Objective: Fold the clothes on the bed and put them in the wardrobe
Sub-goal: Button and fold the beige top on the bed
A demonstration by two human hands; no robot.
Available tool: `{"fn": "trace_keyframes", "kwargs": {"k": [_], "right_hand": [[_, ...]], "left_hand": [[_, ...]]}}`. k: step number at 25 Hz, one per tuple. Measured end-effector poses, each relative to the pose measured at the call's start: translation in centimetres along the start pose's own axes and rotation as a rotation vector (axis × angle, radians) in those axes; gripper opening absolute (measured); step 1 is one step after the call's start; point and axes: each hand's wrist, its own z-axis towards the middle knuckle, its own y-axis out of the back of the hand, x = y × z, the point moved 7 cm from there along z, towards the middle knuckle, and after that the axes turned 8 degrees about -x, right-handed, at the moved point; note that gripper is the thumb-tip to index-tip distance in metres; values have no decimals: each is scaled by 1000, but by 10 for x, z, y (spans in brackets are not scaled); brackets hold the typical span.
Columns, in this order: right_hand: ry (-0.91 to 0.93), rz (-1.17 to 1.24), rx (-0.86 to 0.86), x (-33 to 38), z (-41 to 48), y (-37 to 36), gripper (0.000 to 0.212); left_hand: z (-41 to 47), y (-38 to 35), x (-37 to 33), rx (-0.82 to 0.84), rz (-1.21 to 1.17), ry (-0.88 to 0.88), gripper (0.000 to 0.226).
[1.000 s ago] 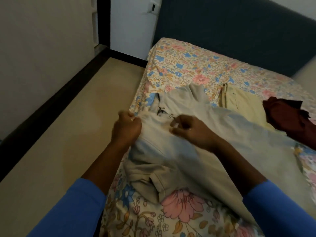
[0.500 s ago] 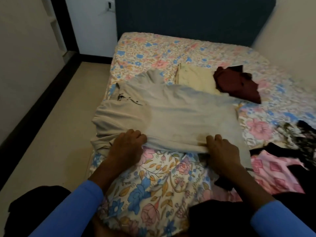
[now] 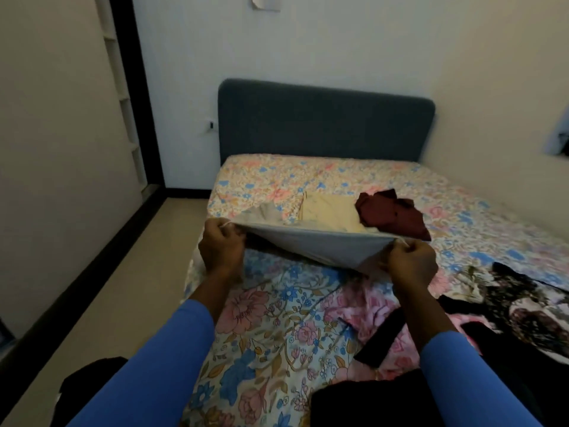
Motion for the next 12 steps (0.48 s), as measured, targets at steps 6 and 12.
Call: {"fn": "trace_keyframes", "kwargs": {"k": [6, 12], "right_hand": [[-276, 709, -422, 161, -19, 73, 25], [95, 1039, -744, 298, -12, 145, 20]], "left_hand": [[-7, 89, -200, -484, -496, -355, 17], [-14, 166, -328, -838, -625, -601, 17]]}}
